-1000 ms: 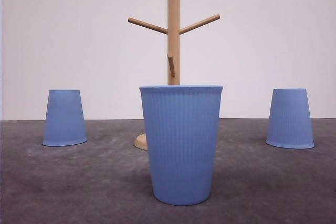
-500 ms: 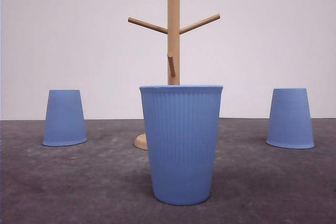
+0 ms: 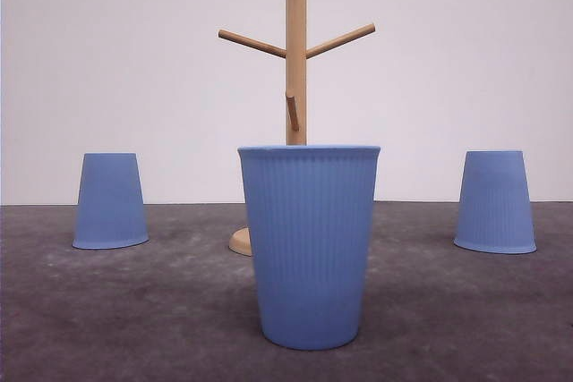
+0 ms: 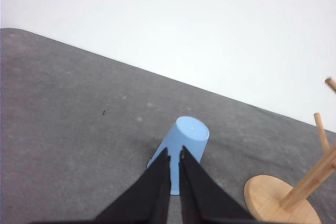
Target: Place three cups
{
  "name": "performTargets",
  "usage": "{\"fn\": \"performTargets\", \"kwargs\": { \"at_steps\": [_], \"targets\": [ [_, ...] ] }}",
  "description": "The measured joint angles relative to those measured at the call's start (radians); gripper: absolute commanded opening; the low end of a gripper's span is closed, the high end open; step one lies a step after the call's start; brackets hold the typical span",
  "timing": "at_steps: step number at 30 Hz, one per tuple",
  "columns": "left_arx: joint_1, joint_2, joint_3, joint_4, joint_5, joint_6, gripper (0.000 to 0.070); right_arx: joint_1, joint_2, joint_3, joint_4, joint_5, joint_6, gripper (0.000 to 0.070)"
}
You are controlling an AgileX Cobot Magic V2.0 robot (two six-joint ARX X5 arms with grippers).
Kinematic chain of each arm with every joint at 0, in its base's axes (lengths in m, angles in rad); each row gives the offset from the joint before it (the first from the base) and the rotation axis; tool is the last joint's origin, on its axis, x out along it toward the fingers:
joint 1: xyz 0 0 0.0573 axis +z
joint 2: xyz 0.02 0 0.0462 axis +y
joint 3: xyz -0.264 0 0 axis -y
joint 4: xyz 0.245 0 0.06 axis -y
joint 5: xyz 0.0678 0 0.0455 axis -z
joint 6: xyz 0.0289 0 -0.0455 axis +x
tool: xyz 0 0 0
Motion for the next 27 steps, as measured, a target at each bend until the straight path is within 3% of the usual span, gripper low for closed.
{"fn": "performTargets", "kwargs": {
  "at_steps": [3, 8, 11, 17, 19, 23, 25, 27],
  "targets": [
    [0.0, 0.171, 0.149, -0.054, 0.01, 0.021, 0.0004, 0.001, 0.147, 0.119, -0.069, -0.009, -0.028, 0.0004],
    [-0.001, 0.45, 0.324, -0.079, 0.079, 0.107, 0.0003, 0.001, 0.405, 0.281, -0.122, -0.061, -0.145, 0.0004],
    [-0.005, 0.604, 0.368, -0.094, 0.122, 0.152, 0.0004, 0.001, 0.548, 0.328, -0.124, -0.107, -0.198, 0.0004],
    [-0.035, 0.792, 0.37, -0.127, 0.153, 0.197, 0.0009, 0.001, 0.73, 0.339, -0.121, -0.138, -0.225, 0.0007],
    [-0.042, 0.821, 0.37, -0.127, 0.165, 0.204, 0.01, 0.001, 0.759, 0.34, -0.123, -0.149, -0.225, 0.0044],
    [-0.054, 0.853, 0.37, -0.127, 0.187, 0.208, 0.0475, 0.001, 0.771, 0.34, -0.132, -0.183, -0.225, 0.0403],
    [-0.059, 0.856, 0.37, -0.125, 0.187, 0.211, 0.0516, 0.001, 0.771, 0.342, -0.133, -0.183, -0.225, 0.0492],
    [-0.063, 0.856, 0.37, -0.119, 0.187, 0.214, 0.0517, 0.001, 0.771, 0.342, -0.132, -0.183, -0.225, 0.0494]
  ]
}}
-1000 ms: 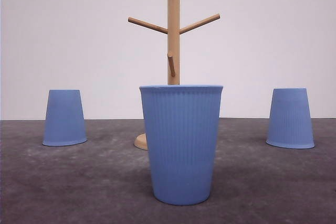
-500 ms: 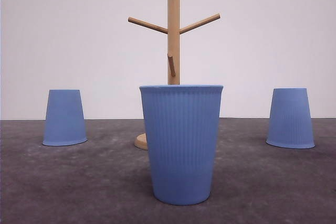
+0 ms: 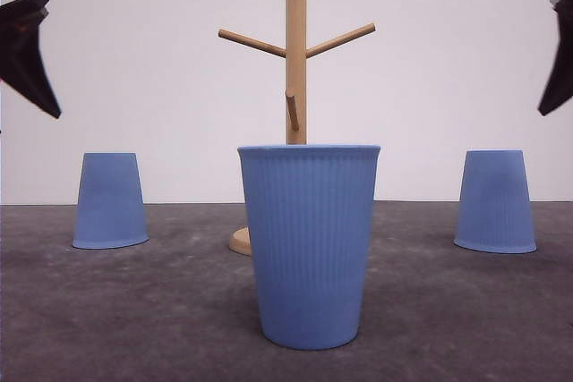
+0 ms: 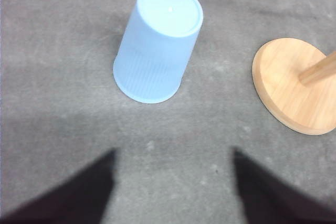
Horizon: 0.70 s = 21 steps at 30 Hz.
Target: Place three cups
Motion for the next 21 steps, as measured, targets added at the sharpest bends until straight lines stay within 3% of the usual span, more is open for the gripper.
{"fn": "performTargets", "kwargs": {
  "at_steps": [2, 7, 21],
  "targets": [
    [-0.003, 0.004, 0.0, 0.02, 0.0, 0.0, 0.053, 0.0, 0.0, 0.0, 0.0, 0.0, 0.0, 0.0494],
    [-0.007, 0.06, 0.002, 0.11, 0.0, 0.0, 0.0677, 0.0, 0.0, 0.0, 0.0, 0.0, 0.0, 0.0494],
    [-0.036, 0.39, 0.215, 0.127, -0.029, 0.077, 0.0681, 0.0, 0.0, 0.0, 0.001, 0.0, 0.0, 0.0494]
  ]
}}
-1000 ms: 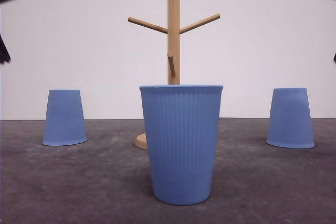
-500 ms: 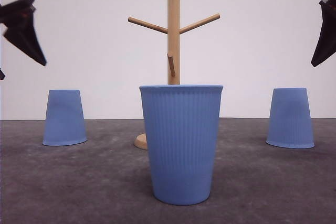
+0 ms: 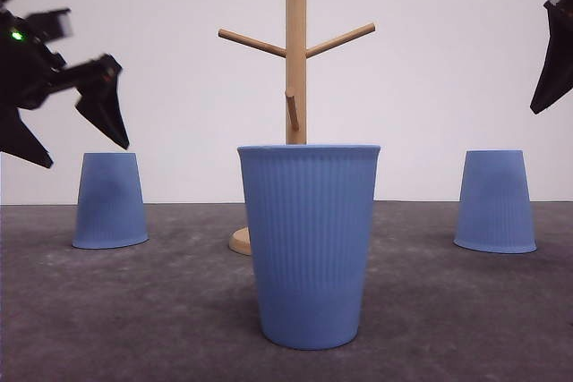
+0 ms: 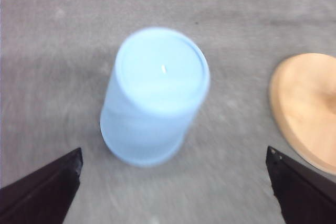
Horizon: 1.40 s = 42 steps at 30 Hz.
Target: Place three cups
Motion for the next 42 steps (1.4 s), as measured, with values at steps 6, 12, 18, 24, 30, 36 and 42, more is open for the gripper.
{"fn": "performTargets", "kwargs": {
  "at_steps": [6, 12, 18, 24, 30, 36, 42],
  "targets": [
    [-0.003, 0.122, 0.089, -0.001, -0.013, 0.022, 0.068, 0.0, 0.0, 0.0, 0.008, 0.0, 0.0, 0.0493],
    [-0.003, 0.204, 0.169, 0.009, -0.028, 0.031, 0.0667, 0.0, 0.0, 0.0, 0.023, 0.0, 0.0, 0.0494],
    [-0.003, 0.216, 0.169, 0.009, -0.031, 0.034, 0.03, 0.0, 0.0, 0.0, 0.024, 0.0, 0.0, 0.0493],
    [0.0, 0.211, 0.18, 0.028, -0.032, 0.055, 0.0219, 0.0, 0.0, 0.0, 0.023, 0.0, 0.0, 0.0493],
    [0.005, 0.211, 0.263, -0.123, 0.069, 0.055, 0.0219, 0.0, 0.0, 0.0, 0.024, 0.0, 0.0, 0.0493],
    [0.031, 0.196, 0.526, -0.273, 0.278, 0.054, 0.0221, 0.0, 0.0, 0.0, 0.024, 0.0, 0.0, 0.0493],
    [0.074, 0.16, 0.759, -0.353, 0.429, 0.051, 0.0221, 0.0, 0.0, 0.0, 0.024, 0.0, 0.0, 0.0493]
  ]
}}
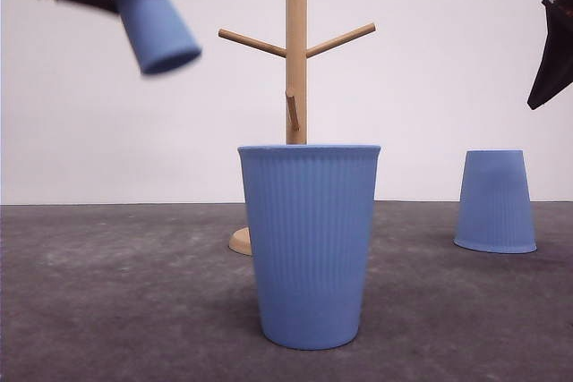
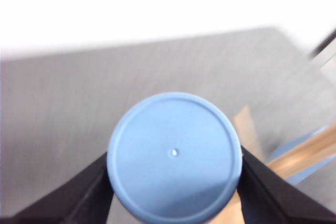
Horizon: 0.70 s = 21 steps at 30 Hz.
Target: Place three cups
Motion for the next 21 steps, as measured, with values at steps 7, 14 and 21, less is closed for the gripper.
{"fn": "performTargets", "kwargs": {
  "at_steps": [7, 14, 21],
  "targets": [
    [0.007, 0.001, 0.048, -0.052, 0.238, -0.036, 0.0226, 0.0, 0.0, 0.0, 0.0, 0.0, 0.0, 0.0494],
    [-0.056, 0.058, 0.048, -0.05, 0.246, -0.049, 0.0226, 0.0, 0.0, 0.0, 0.001, 0.0, 0.0, 0.0494],
    [-0.1, 0.1, 0.047, -0.051, 0.209, -0.049, 0.023, 0.0, 0.0, 0.0, 0.002, 0.0, 0.0, 0.0493]
  ]
}}
